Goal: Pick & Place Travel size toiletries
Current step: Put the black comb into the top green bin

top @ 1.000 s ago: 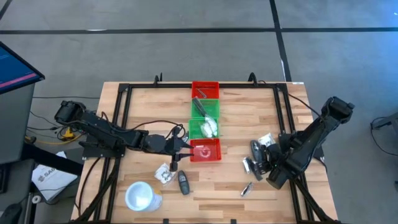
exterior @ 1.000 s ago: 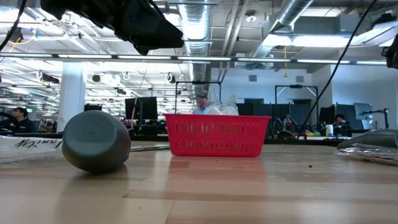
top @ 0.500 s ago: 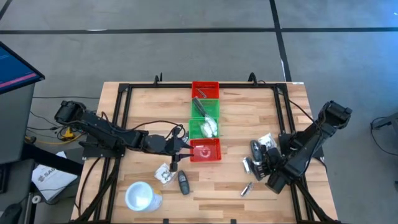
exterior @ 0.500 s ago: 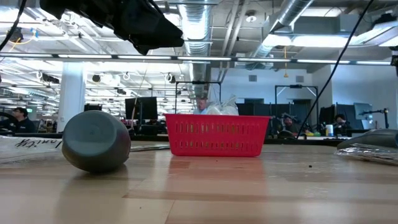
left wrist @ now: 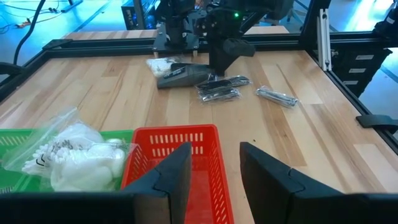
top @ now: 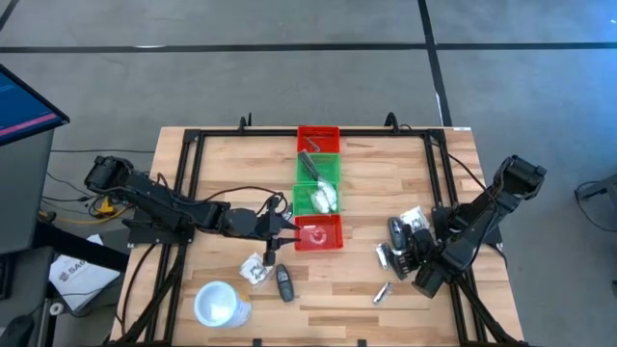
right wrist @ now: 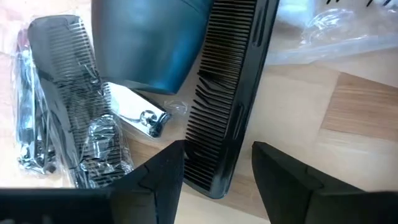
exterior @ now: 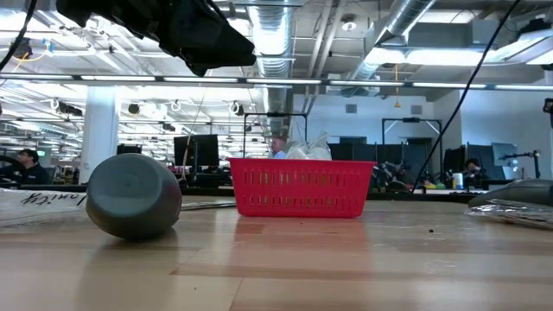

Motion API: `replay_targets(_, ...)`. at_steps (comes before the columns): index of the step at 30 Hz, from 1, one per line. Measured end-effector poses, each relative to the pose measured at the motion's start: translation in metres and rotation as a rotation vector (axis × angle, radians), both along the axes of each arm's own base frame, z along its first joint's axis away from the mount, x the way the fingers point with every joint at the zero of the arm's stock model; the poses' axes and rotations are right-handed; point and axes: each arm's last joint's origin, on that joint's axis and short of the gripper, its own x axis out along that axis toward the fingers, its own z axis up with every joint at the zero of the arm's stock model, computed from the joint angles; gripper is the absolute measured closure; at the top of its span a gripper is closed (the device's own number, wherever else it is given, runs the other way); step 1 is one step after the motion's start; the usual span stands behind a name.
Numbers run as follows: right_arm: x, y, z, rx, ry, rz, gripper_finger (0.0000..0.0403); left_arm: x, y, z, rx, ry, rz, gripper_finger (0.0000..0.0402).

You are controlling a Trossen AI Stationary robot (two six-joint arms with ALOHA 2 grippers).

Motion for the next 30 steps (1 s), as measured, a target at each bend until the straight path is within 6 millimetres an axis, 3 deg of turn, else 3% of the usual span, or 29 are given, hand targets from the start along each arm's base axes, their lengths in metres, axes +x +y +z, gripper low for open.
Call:
replay_targets(5,-0.001,-0.001,-0.001,-0.003,0.005,-0.005,0.0250,0.000,0.000,0.000,-0.001,-0.001,0.000,0.0273)
replay_targets(14,-0.001,-0.002,-0.002,-0.012,0.010,0.006,0.0391,0.000,0.000,0.000,-0.002,-0.003,0.000,0.0273)
replay_targets(20,0.000,0.000,0.001,0.010,-0.004,0.006,0.0385,0.000,0.000,0.000,-0.002,-0.001,0.000,0.0273)
replay_targets(30,0.002,0.002,0.028,-0.031,0.024,0.034,0.0398,0.000,0.000,0.000,-0.001,-0.001,0.000,0.0273)
